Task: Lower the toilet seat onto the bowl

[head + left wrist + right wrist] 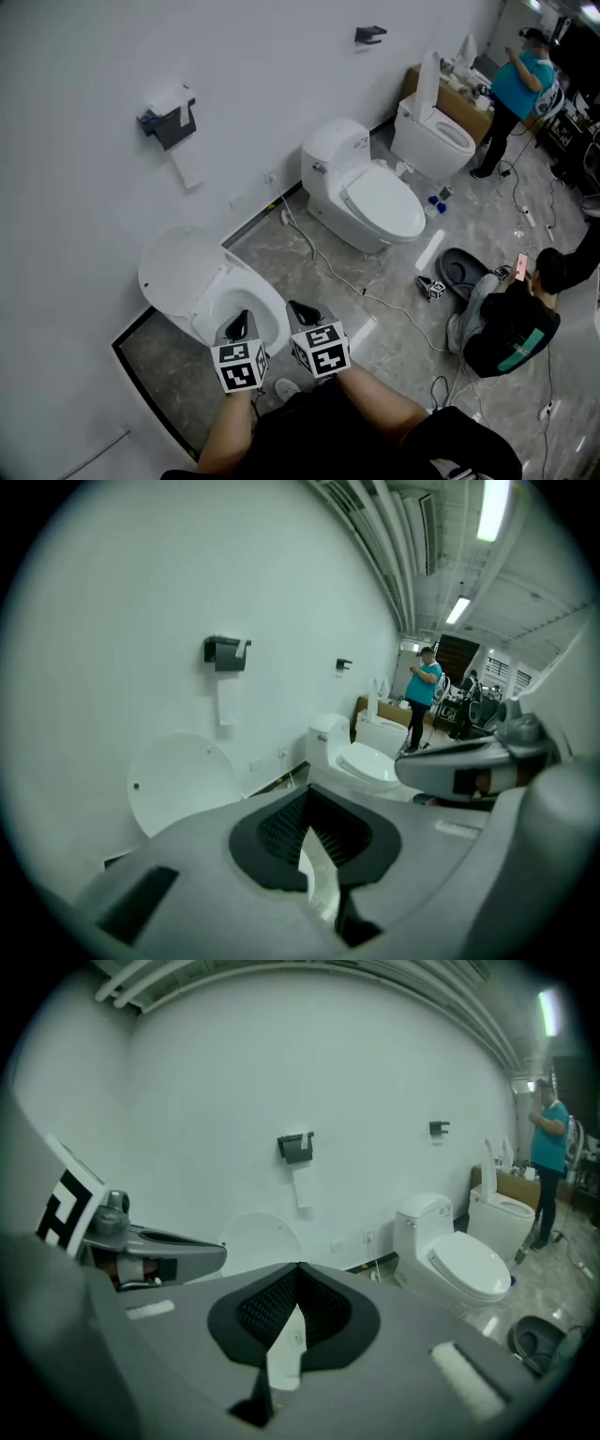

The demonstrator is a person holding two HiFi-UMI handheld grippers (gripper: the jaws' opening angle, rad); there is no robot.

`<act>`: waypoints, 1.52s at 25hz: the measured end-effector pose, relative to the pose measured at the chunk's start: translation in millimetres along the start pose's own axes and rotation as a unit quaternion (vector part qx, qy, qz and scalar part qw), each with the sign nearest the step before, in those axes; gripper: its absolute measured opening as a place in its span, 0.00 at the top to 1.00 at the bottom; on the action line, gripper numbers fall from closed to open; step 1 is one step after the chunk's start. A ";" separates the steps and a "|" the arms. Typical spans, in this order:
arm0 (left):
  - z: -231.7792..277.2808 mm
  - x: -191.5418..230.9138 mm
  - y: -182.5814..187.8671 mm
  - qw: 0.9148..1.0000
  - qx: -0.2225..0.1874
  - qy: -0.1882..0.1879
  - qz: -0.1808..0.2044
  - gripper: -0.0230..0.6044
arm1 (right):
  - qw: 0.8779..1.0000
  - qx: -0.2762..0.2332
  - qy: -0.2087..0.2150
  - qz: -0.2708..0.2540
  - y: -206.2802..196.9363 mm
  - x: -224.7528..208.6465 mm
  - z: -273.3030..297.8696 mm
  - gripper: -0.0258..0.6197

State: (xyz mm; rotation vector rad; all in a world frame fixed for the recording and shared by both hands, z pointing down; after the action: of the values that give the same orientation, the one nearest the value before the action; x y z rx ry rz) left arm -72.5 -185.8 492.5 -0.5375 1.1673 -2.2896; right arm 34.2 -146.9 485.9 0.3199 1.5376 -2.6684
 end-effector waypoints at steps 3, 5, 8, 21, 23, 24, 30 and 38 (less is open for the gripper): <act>-25.3 -13.8 46.2 0.999 -0.047 0.003 0.011 0.95 | 0.999 -0.036 0.004 0.011 32.7 -0.2 -13.9 0.95; -43.3 -16.5 83.6 0.996 -0.088 0.016 0.026 0.95 | 0.998 -0.063 0.015 0.017 61.1 1.8 -21.0 0.95; -69.0 -20.8 134.4 0.988 -0.143 0.030 0.050 0.95 | 0.995 -0.097 0.022 0.004 100.8 5.8 -34.8 0.95; -74.2 -65.8 189.4 0.982 -0.178 -0.012 0.061 0.95 | 0.988 -0.149 0.028 -0.010 157.3 -10.7 -70.8 0.95; -72.3 -73.6 191.2 0.982 -0.179 -0.022 0.059 0.95 | 0.989 -0.149 0.026 -0.009 155.4 -16.1 -72.3 0.95; -71.5 -77.4 192.0 0.982 -0.179 -0.025 0.059 0.95 | 0.989 -0.148 0.026 -0.009 154.6 -18.6 -73.3 0.95; -63.1 -93.1 192.2 0.982 -0.177 -0.036 0.063 0.95 | 0.989 -0.146 0.019 -0.009 151.6 -31.6 -77.8 0.95; -50.7 -100.9 189.4 0.983 -0.168 -0.044 0.061 0.95 | 0.990 -0.142 0.013 -0.007 149.4 -43.9 -76.0 0.95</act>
State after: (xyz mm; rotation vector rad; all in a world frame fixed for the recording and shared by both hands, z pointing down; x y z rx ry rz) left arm 28.6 -188.3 296.5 -0.6634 1.5080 -1.9548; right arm 110.1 -159.9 330.8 0.3305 1.9029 -2.4157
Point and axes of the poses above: the fingertips, and each gripper's own axes: z forward along the fingers, x to its left, y out of its top, the point moved 2 cm from there along -z, backward along the fingers, and after that the axes turned 2 degrees about -x, right-handed, at the moved point
